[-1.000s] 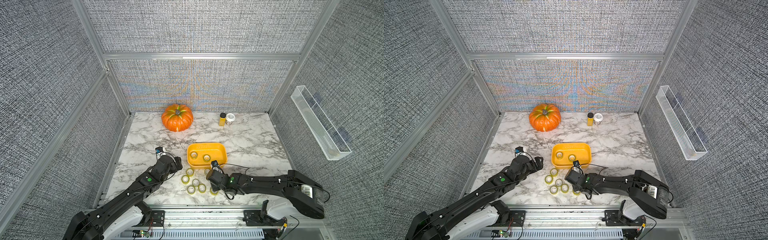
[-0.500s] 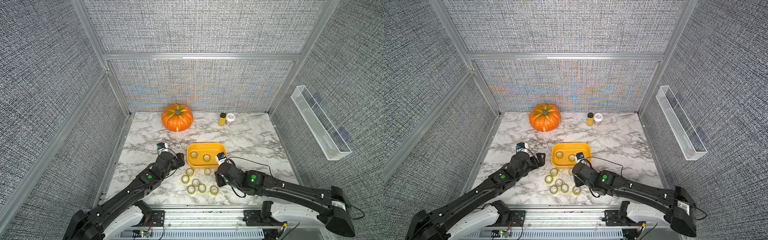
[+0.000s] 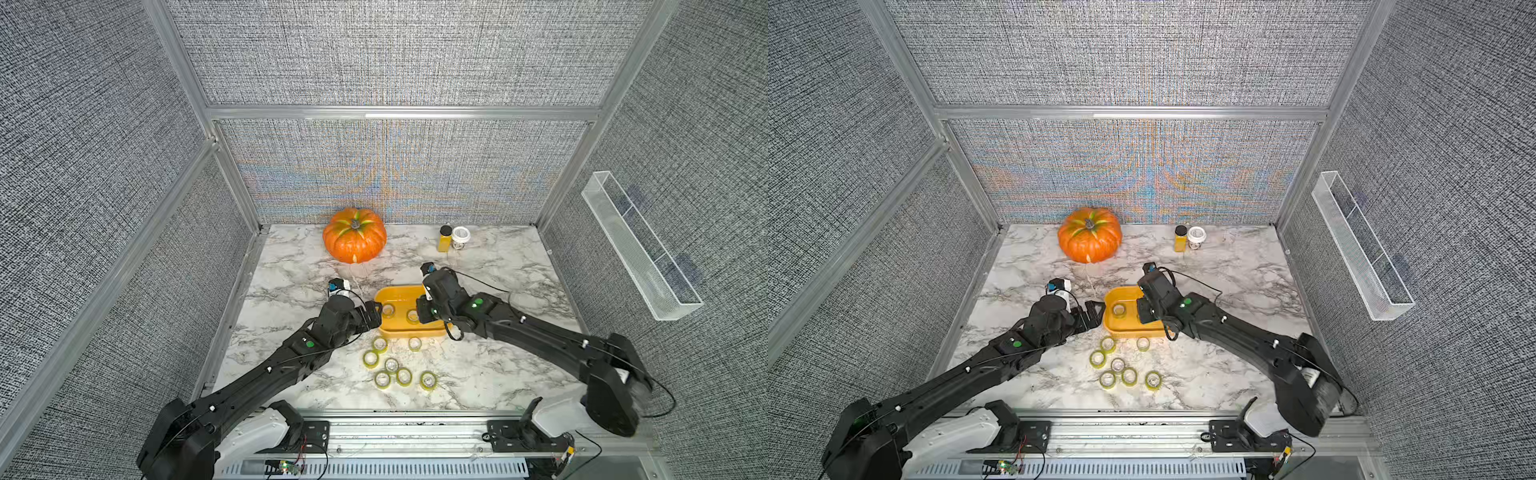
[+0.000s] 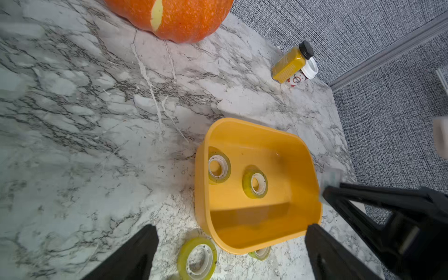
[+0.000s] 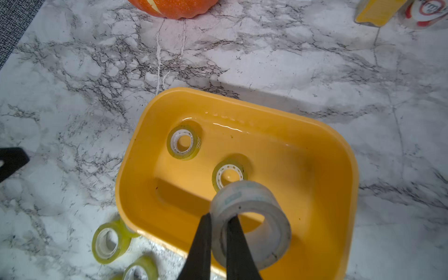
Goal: Put the transparent tape into the storage box
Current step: Place the tape in the storage box.
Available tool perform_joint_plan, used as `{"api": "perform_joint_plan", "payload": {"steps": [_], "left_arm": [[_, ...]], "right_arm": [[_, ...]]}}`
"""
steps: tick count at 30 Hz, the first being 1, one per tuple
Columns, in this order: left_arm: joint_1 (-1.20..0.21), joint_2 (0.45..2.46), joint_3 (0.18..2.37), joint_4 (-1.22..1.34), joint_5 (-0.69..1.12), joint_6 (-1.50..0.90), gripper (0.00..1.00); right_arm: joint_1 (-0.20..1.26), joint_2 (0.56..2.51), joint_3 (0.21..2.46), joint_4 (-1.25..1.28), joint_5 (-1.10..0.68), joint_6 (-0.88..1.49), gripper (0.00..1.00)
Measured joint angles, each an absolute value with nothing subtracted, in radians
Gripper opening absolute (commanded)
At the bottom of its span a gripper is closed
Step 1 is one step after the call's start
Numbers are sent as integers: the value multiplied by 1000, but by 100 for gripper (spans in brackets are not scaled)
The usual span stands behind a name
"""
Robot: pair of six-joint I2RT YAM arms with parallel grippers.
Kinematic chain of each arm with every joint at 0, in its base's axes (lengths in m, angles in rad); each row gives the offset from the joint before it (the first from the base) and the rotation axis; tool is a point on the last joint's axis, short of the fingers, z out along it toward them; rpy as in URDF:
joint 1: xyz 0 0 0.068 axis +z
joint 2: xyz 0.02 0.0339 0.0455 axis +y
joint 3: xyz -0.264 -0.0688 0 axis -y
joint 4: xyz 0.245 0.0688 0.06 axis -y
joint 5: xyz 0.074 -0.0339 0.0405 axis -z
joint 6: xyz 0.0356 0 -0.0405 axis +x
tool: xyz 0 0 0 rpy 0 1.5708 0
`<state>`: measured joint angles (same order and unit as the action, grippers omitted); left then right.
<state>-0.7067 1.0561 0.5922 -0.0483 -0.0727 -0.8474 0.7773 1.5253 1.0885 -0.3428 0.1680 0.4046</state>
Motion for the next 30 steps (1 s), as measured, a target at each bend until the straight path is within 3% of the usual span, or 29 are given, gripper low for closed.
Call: {"api": "perform_joint_plan", "payload": {"steps": [10,12,14,19,30], "left_arm": [[-710,965,575,-93,-137,-857,100],[-710,949,566,-102,-157,-857,100],[-710,938,554,-111,-172,-857,100],[-710,931,544,-139,-189,-855,100],[-709,868,519,-194,-264,-841,100]], "right_arm": [[700,1729,1150,-347,213,384,0],[696,1739,1148,-350,217,384,15],[696,1753,1152,-355,217,384,38],[696,1742,1162,-368,226,380,57],[760,1445,1063,-371,240,387,53]]}}
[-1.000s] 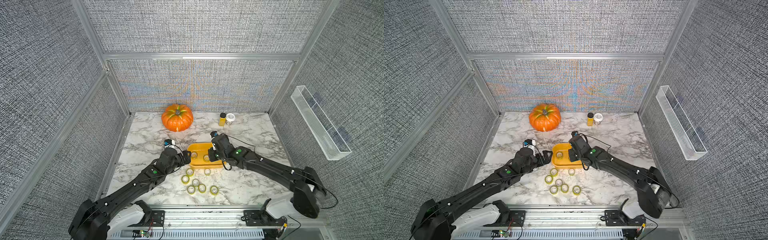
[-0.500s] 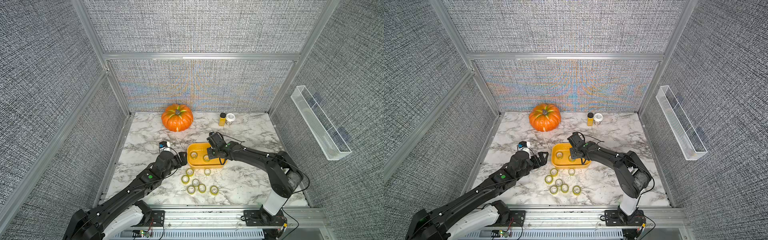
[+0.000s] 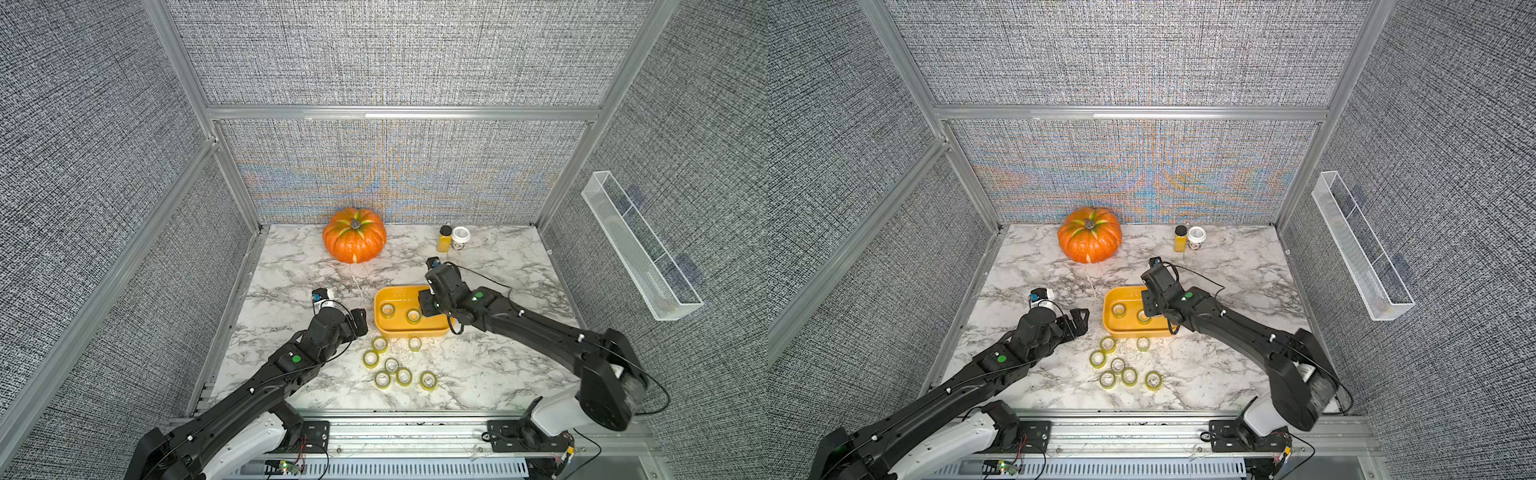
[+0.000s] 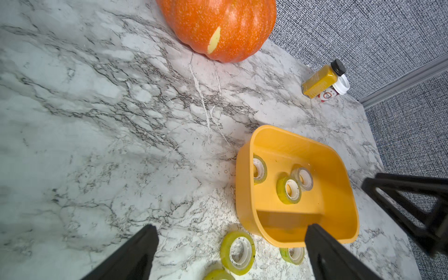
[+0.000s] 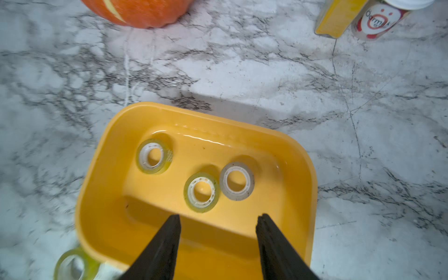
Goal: Put the transparent tape into the storage box
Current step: Place the tape in the storage box, then adjust the tape at the center of the board.
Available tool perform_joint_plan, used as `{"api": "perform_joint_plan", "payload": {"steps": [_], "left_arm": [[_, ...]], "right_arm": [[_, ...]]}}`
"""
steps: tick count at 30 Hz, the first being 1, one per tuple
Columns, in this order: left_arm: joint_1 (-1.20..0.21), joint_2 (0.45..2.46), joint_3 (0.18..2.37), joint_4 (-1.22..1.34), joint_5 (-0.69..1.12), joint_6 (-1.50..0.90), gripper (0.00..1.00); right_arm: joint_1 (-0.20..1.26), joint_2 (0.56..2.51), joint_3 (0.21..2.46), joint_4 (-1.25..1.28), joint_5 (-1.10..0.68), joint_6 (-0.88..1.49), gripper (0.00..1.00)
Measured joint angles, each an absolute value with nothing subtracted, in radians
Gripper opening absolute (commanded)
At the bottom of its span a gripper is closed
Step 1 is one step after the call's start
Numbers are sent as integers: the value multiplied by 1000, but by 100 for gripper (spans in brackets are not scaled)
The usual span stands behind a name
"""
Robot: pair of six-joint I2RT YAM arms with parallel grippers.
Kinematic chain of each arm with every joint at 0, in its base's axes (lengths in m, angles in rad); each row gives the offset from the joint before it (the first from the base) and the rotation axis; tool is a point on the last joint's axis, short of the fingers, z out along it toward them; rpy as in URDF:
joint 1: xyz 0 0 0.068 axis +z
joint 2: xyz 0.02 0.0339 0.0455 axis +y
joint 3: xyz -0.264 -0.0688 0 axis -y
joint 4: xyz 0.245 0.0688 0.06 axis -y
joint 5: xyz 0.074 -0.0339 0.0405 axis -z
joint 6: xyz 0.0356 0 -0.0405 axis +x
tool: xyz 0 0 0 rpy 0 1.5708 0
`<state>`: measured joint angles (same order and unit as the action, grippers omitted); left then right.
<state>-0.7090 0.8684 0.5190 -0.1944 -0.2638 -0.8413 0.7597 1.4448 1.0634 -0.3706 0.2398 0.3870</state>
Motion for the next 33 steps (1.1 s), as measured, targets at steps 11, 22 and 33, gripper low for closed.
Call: {"api": "perform_joint_plan", "payload": {"steps": [11,22,33], "left_arm": [[-704,851,441,-195,-271,-851,100],[-711,1081,521,-99,-128,-856,100],[-713,1043,535,-104,-131,-856,100]], "right_arm": [[947,1107,702,-397,158,479,46],[1077,1147,540,-376,101,579,46],[1132,1308,578,-370,214,658,46]]}}
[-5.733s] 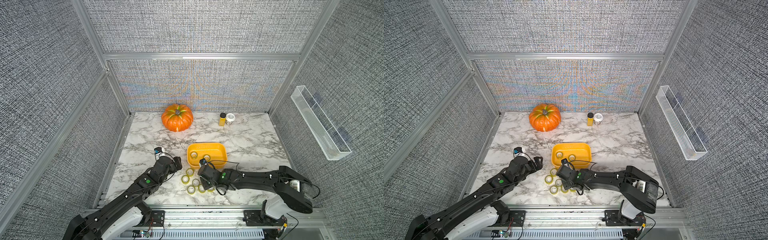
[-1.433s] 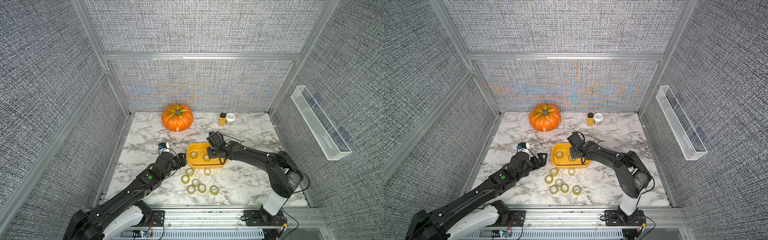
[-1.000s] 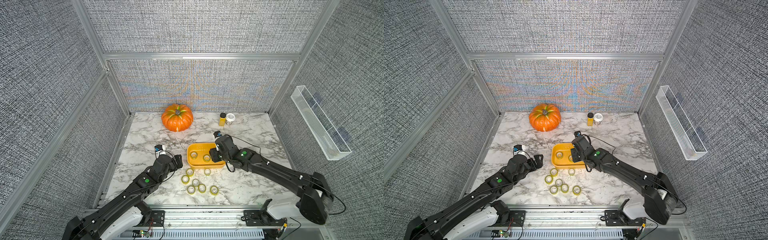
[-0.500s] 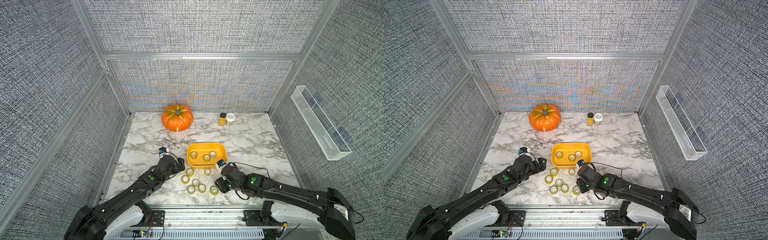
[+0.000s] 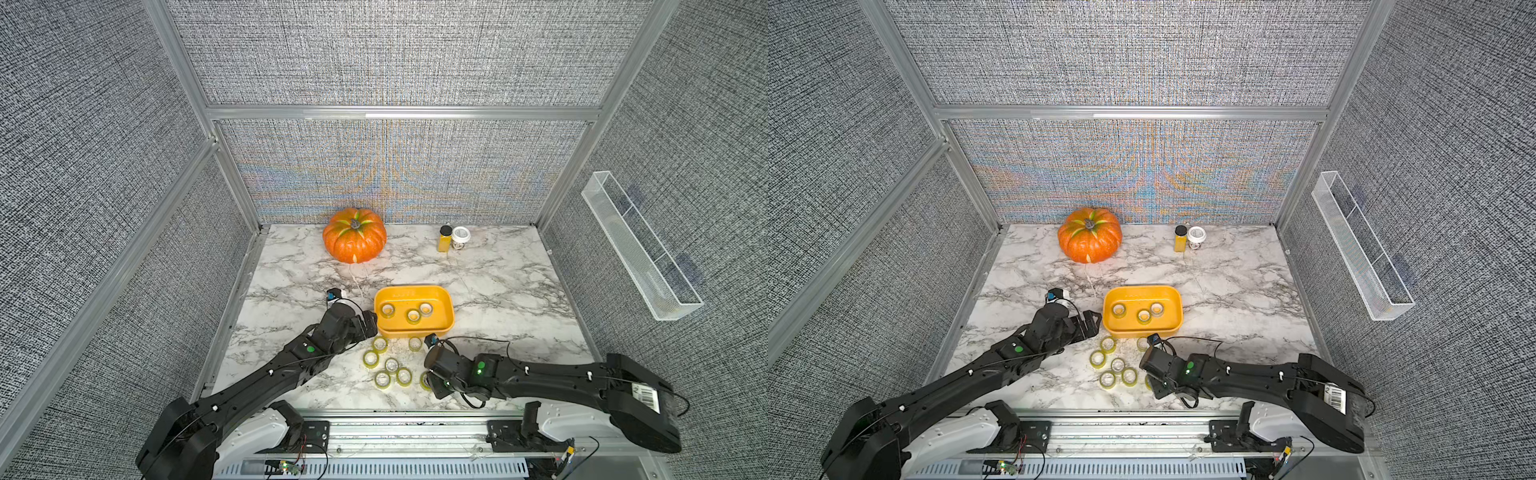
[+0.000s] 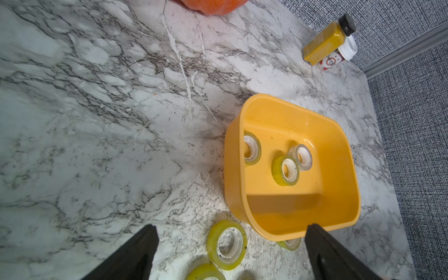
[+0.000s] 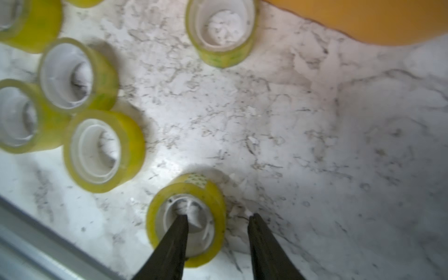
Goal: Put the transparent tape into the storage box
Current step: Adjust the tape at the center of the board.
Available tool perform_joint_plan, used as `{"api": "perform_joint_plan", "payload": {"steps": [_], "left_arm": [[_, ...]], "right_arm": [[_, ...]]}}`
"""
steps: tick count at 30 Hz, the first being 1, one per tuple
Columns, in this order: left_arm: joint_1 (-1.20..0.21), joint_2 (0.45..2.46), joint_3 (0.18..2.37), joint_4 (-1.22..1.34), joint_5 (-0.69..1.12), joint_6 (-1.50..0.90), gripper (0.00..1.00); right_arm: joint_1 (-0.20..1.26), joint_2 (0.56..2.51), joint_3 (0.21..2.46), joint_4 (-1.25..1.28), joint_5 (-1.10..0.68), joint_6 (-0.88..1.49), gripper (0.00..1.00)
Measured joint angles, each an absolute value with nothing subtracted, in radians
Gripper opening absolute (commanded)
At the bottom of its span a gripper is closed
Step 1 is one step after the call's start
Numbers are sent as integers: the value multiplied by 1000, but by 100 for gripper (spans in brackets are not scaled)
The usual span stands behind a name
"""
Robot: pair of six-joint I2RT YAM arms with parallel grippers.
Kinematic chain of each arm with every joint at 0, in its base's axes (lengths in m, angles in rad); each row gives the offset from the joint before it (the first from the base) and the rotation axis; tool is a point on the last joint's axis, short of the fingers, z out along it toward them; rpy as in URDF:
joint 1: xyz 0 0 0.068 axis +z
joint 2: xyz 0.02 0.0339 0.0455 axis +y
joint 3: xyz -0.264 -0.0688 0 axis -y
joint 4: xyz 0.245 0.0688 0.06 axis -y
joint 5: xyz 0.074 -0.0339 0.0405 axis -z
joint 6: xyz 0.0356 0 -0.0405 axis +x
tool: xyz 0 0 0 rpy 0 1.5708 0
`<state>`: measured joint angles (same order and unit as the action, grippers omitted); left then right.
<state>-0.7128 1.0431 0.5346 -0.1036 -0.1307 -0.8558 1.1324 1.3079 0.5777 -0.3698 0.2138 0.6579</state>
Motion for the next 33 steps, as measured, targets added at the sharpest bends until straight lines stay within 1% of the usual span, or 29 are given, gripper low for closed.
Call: {"api": "perform_joint_plan", "payload": {"steps": [4,9,12,16,23,27,33], "left_arm": [[-713,1033,541,-118,-133,-852,100],[-713,1018,548,-136,-135,-845,100],[-713,1008,548,-137,-136,-845,100],[-713,1007,552,-144,-138,-839,100],[-713,997,564,-159,-158,-822,100],[-714,985,552,-163,-168,-822,100],[-714,968,537,-175,-188,-823,100]], "right_arm": [[1106,1289,578,-401,277,685,46],[1060,1182,578,-439,336,705,47],[1048,1118,572,-440,336,705,48],[1050,1089,567,-421,270,677,47],[1098,1174,583,-384,175,667,47],[1128,1250,609,-379,149,667,46],[1152,1381,669,-372,162,662,44]]}}
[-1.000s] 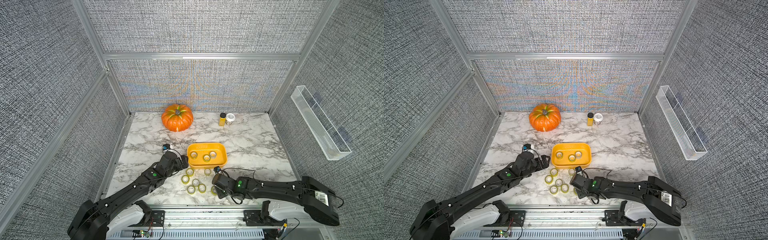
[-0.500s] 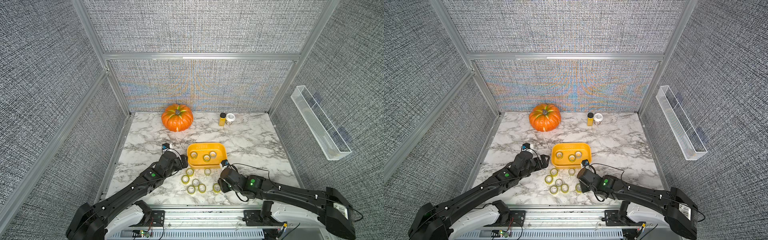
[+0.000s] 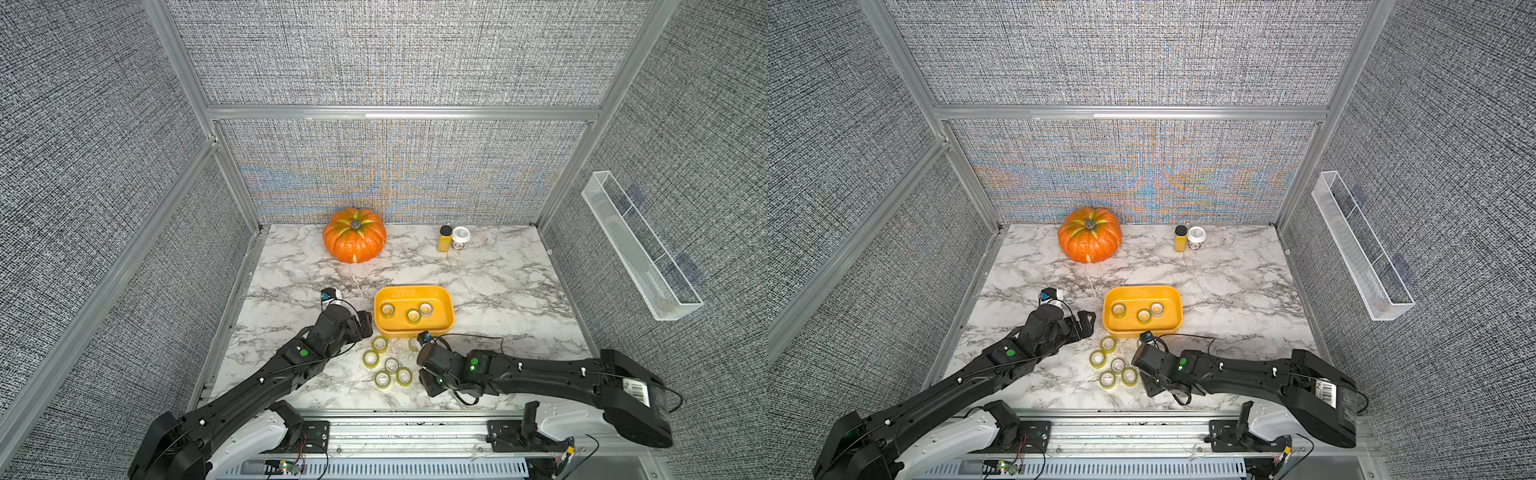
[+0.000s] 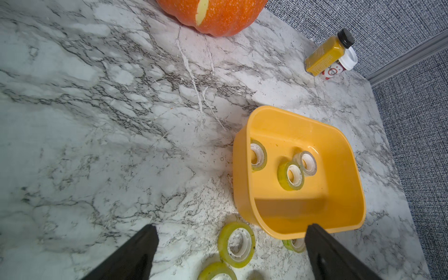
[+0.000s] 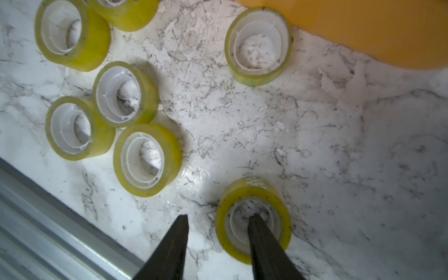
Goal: Put the transparent tape into the storage box
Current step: Adjust the tape at the center of the board, then pick up the tape from the center of the board, then place the tape in the storage box.
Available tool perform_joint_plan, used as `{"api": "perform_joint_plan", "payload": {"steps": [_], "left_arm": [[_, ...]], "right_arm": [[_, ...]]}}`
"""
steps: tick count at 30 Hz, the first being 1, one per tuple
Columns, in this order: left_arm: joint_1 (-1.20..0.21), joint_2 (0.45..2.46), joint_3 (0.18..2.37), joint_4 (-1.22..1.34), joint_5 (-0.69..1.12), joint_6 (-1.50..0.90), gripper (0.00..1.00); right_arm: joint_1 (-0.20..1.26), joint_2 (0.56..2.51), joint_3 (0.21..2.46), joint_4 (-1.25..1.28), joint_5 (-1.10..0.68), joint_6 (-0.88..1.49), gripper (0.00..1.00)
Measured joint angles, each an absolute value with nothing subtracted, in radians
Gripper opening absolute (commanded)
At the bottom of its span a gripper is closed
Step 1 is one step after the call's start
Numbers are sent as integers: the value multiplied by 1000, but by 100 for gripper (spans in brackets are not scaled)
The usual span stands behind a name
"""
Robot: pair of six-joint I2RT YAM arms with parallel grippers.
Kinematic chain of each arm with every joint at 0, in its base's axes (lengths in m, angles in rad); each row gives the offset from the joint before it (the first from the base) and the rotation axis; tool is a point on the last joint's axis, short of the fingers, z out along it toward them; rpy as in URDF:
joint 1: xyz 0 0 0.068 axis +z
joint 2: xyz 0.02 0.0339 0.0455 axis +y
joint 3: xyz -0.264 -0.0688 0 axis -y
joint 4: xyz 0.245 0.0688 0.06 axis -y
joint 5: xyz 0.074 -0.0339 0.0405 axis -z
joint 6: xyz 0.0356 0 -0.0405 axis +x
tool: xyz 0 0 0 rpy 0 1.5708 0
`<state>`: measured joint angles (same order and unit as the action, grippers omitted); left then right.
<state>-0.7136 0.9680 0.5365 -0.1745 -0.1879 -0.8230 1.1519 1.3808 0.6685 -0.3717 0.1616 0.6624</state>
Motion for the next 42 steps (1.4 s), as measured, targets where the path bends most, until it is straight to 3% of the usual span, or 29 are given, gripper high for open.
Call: {"api": "perform_joint_plan", "payload": {"steps": [7,9,13,17,26,31,37,42], "left_arm": [[-714,962,536,-182,-204,-823,100],[-712,959,536,-182,-210,-823,100],[-713,957,536,-183,-215,-823,100],[-713,950,535,-188,-227,-828,100],[-713,877,502,-150,-225,-846,100],[-713,881,521,-96,-213,-844,100],[-713,893,573,-86,-217,-838,100],[-714,848,525,-94,-226,-846,100]], "right_arm": [[1157,1468,693,-384,213,663,40],[1158,1470,693,-385,225,663,33],[1157,1453,686,-397,242,668,10],[1156,1371,696,-441,254,662,5],[1030,1201,936,-464,251,504,9],[900,1388,1097,-440,190,397,6],[863,1658,1233,-407,114,336,5],[853,1816,1325,-403,106,331,11]]}}
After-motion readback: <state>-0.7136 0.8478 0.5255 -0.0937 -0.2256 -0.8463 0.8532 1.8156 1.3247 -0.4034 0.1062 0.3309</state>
